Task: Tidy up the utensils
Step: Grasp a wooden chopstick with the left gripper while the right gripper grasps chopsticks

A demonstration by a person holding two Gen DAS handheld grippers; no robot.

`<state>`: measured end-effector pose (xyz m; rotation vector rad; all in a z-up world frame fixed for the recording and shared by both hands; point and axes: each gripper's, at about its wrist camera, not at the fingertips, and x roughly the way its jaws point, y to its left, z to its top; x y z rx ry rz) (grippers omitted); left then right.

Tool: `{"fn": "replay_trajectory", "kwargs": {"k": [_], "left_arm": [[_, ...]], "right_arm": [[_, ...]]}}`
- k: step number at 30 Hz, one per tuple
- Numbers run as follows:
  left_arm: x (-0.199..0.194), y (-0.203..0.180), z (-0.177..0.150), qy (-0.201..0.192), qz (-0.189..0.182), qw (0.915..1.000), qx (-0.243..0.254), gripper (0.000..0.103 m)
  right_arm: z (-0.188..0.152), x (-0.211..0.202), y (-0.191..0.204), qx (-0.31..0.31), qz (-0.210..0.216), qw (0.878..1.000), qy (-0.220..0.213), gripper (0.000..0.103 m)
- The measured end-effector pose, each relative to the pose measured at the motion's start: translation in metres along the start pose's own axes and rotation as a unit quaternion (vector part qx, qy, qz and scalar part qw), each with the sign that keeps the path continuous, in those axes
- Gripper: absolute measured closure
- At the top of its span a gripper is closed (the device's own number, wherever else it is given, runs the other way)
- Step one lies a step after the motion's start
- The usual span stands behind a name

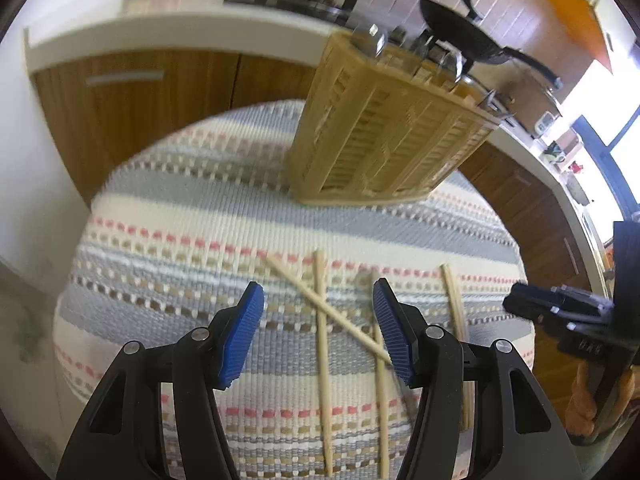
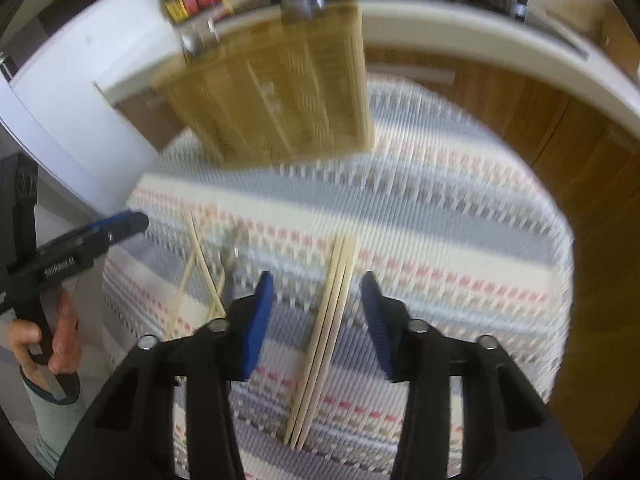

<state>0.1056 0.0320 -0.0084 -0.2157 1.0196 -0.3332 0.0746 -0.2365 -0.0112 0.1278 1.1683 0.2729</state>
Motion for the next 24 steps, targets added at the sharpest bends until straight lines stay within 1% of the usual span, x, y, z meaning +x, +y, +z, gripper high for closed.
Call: {"fn": "replay_trajectory", "kwargs": {"k": [3,4,6,8,14,18,21,24], "left_arm": [[0.012,0.008,-0.002,0.014,-0.002,0.9998,-0.015,0.051],[0.015,0.009,-0.002,0.016,-0.002,0.9997,-0.018,0.051],[0.021,0.011,-0.002,0.019,0.002,0.9996,-0.023,0.053],[0.027,0.009,0.002,0.023,0.003,0.9995,-0.024,0.056],[0.038,0.012,0.007,0.03,0.002,0.9989,-0.035,0.057],[0.046,0.011,0.01,0.032,0.005,0.9987,-0.04,0.057],[0.058,0.009,0.016,0.038,0.004,0.9983,-0.044,0.057],[0.07,0.007,0.017,0.044,0.012,0.9981,-0.042,0.057]], "right_arm": [[-0.007,0.015,-0.005,0.012,0.002,1.0,0.022,0.071],[-0.008,0.018,-0.007,0.015,0.0,1.0,0.025,0.072],[-0.007,0.025,-0.011,0.017,-0.01,0.999,0.031,0.078],[-0.008,0.031,-0.014,0.022,-0.01,0.999,0.037,0.08],[-0.012,0.045,-0.016,0.015,-0.031,0.998,0.045,0.082],[-0.014,0.049,-0.002,-0.01,-0.057,0.998,0.04,0.082],[-0.019,0.048,0.004,-0.028,-0.073,0.996,0.048,0.082],[-0.025,0.049,0.008,-0.04,-0.081,0.994,0.057,0.082]]}}
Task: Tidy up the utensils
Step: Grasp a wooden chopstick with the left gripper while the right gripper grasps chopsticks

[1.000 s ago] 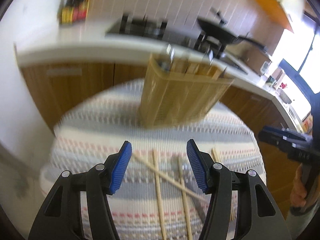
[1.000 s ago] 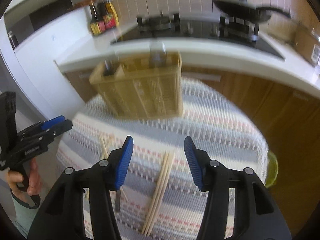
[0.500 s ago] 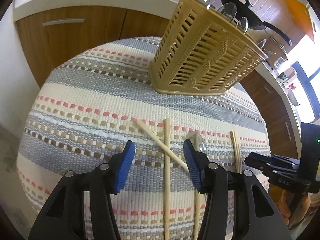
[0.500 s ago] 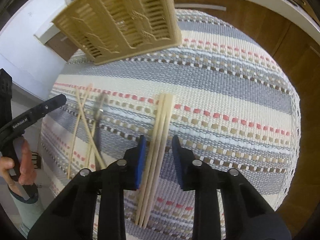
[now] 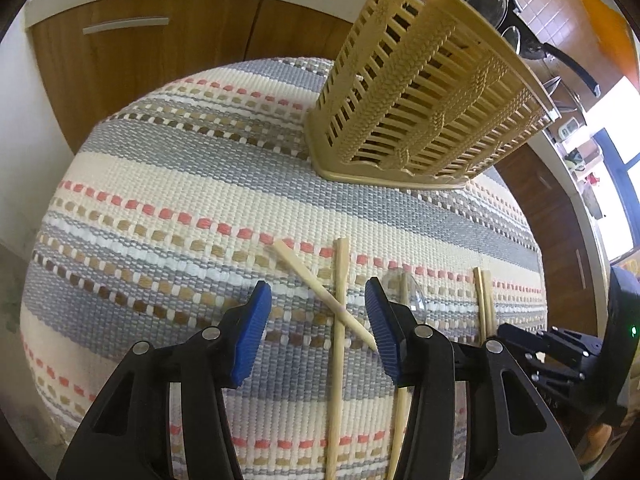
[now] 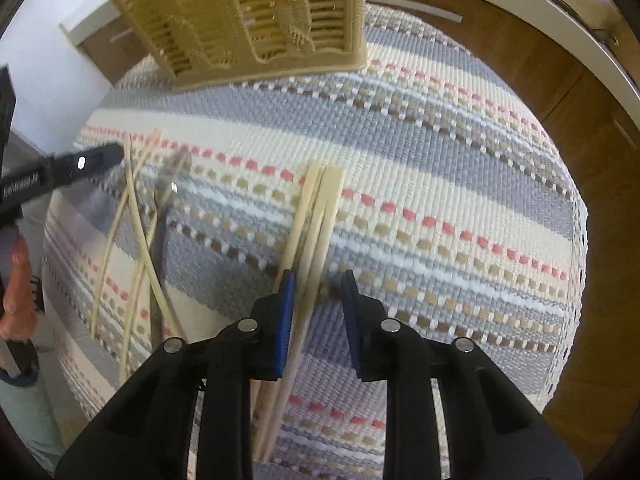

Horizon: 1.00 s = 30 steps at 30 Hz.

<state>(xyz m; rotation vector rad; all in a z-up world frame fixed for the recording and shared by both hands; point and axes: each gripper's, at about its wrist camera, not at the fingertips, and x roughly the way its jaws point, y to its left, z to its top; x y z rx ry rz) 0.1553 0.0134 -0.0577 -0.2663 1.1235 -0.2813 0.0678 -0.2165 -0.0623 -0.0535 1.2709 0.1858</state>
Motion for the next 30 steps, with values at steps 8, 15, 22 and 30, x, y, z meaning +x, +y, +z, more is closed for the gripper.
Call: {"fn": "replay_trajectory", "kwargs": {"k": [8,15,22,30], "left_arm": [[0.021,-0.03,0.007,0.0,0.085,0.9958,0.034,0.078],[0.03,-0.041,0.019,0.021,0.08,0.9949,0.058,0.099],[0.018,-0.028,0.015,0.061,0.078,0.9875,0.122,0.098],[0.012,-0.045,-0.02,0.066,0.146,0.9648,0.209,0.097]], "right_arm": [[0.004,0.006,0.013,-0.022,-0.021,0.999,0.028,0.082],[0.013,0.012,0.033,-0.066,-0.025,0.997,0.041,0.09],[0.014,0.008,0.021,-0.05,0.013,0.997,0.064,0.09],[0.015,0.01,0.031,-0.085,-0.018,0.995,0.054,0.09]]}}
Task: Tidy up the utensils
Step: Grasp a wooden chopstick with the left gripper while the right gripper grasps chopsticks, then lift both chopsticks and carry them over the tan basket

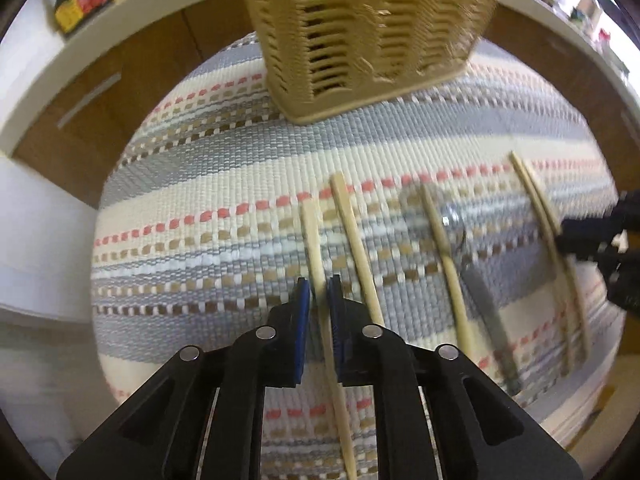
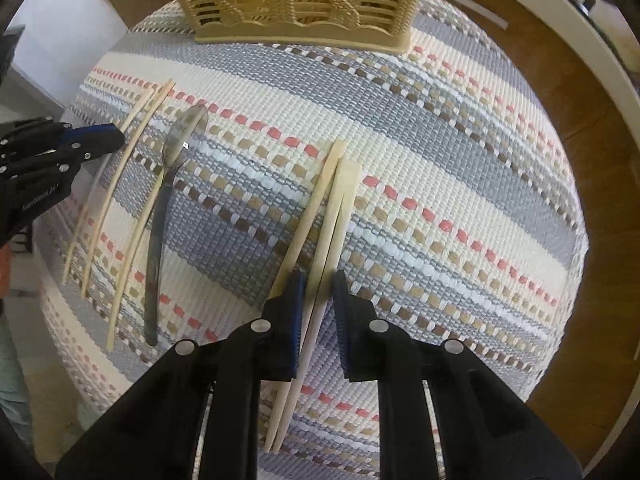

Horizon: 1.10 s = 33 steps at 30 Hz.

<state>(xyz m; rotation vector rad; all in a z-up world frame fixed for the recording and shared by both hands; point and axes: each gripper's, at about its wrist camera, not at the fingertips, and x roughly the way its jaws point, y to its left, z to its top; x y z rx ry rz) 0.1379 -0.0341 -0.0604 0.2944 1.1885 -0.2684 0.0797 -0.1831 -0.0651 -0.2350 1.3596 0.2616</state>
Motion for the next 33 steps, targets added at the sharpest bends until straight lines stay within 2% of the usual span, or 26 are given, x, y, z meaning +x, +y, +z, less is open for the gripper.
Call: {"fn": "replay_trajectory", "kwargs": {"k": [2,4,7,10,11,15,20,23,26,30,33], "left_arm": [[-0.002,-0.007,-0.007,-0.01,0.017,0.9997,0.013,0.099],[-0.009,-0.009,-0.012,-0.029,-0.002,0.9995,0.011,0.099],[-0.031,-0.006,-0.018,-0.078,-0.031,0.9964,0.0,0.099],[-0.061,-0.002,-0.021,-0.131,-0.051,0.9901,-0.011,0.099],[-0.072,-0.001,-0.022,-0.148,-0.055,0.9873,-0.013,0.099],[-0.11,0.006,-0.024,-0.206,-0.083,0.9748,-0.023,0.099],[-0.135,0.006,-0.026,-0.238,-0.097,0.9662,-0.022,0.099],[-0.138,0.002,-0.028,-0.245,-0.097,0.9645,-0.02,0.099],[-0.134,0.002,-0.031,-0.247,-0.108,0.9627,-0.021,0.099],[-0.127,0.005,-0.034,-0.245,-0.113,0.9628,-0.022,0.099],[-0.125,0.007,-0.035,-0.243,-0.114,0.963,-0.021,0.099]], "right_arm": [[-0.003,-0.002,0.003,0.002,0.008,1.0,-0.01,0.091],[-0.011,-0.013,0.008,0.004,0.028,0.999,-0.035,0.093],[-0.018,-0.034,0.005,0.004,0.046,0.996,-0.072,0.093],[-0.027,-0.055,0.005,-0.007,0.052,0.993,-0.108,0.094],[-0.029,-0.06,0.003,-0.01,0.054,0.992,-0.116,0.102],[-0.034,-0.082,-0.006,-0.008,0.08,0.984,-0.162,0.102],[-0.035,-0.088,-0.009,-0.02,0.069,0.978,-0.195,0.101],[-0.029,-0.074,0.0,-0.045,0.106,0.98,-0.16,0.1],[-0.024,-0.056,0.015,-0.076,0.105,0.984,-0.123,0.097],[-0.018,-0.033,0.034,-0.117,0.095,0.986,-0.077,0.097],[-0.016,-0.028,0.042,-0.134,0.089,0.984,-0.073,0.097]]}}
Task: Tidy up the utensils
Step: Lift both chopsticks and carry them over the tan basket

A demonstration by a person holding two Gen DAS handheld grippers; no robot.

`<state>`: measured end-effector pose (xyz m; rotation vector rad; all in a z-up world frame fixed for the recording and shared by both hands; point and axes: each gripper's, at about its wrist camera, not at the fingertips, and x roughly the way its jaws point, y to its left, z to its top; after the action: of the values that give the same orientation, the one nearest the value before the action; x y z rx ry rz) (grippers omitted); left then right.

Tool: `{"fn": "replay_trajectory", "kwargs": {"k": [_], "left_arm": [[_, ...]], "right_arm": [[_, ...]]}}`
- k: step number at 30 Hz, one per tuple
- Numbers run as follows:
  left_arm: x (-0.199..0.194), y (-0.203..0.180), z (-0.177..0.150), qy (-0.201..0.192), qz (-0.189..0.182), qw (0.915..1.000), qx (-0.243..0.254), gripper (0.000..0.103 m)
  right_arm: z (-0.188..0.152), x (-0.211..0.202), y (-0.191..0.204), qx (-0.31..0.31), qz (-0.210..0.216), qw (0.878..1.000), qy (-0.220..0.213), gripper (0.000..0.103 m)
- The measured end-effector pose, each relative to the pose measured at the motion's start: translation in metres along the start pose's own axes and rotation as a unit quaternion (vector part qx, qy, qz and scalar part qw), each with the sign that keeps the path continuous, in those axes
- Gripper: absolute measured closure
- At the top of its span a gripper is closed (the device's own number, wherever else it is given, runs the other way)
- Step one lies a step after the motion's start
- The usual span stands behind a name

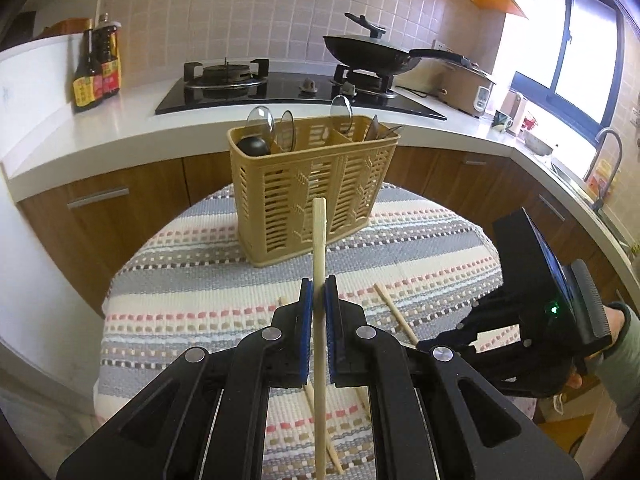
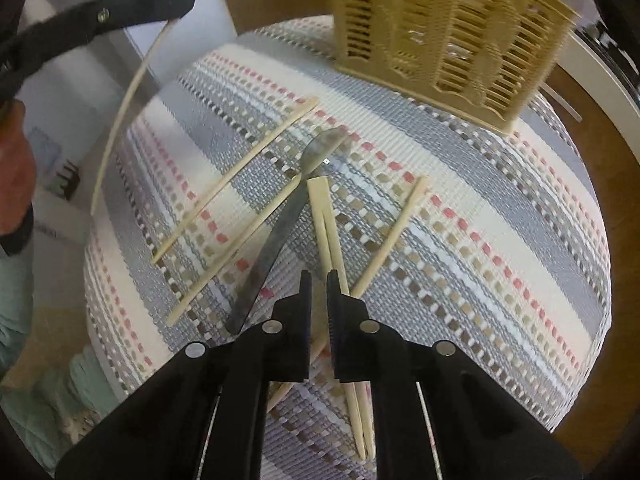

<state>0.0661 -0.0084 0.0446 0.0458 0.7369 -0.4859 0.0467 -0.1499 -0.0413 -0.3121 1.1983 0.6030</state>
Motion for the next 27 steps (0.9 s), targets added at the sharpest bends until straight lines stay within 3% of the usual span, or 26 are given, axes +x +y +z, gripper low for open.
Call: {"fn": "replay_trajectory", "kwargs": {"k": [2,6,15,18,20,23,27], "left_arm": [[-0.001,0.003,-0.001,-0.001,-0.001,1.0,-0.002,0.099],[0.0,0.009,-0.001,-0.001,-0.013,0.9998,-0.012,0.099],[0.013,0.011,-0.002,0.008,-0.02,0.9997,-0.013,0.099],[0.016,0.012,-0.001,0.006,-0.021,0.9997,-0.014,0.099],[0.013,0.014,0.002,-0.002,-0.023,0.9996,-0.017,0.099],[-0.001,0.017,0.013,-0.027,-0.028,0.999,-0.021,0.099],[-0.029,0.019,0.041,-0.08,-0.034,0.9961,-0.019,0.099]], "right_arm": [[0.003,0.001,0.002,-0.01,-0.009,1.0,-0.001,0.096],[0.006,0.005,0.003,-0.025,-0.019,1.0,0.003,0.077],[0.015,0.035,0.004,-0.033,-0.037,0.998,0.041,0.078],[0.018,0.035,0.01,-0.047,-0.051,0.997,0.042,0.092],[0.02,0.034,0.016,-0.054,-0.069,0.996,0.034,0.092],[0.024,0.012,0.015,-0.049,-0.058,0.997,-0.005,0.092],[0.037,-0.041,0.004,-0.027,-0.04,0.995,-0.086,0.092]]}}
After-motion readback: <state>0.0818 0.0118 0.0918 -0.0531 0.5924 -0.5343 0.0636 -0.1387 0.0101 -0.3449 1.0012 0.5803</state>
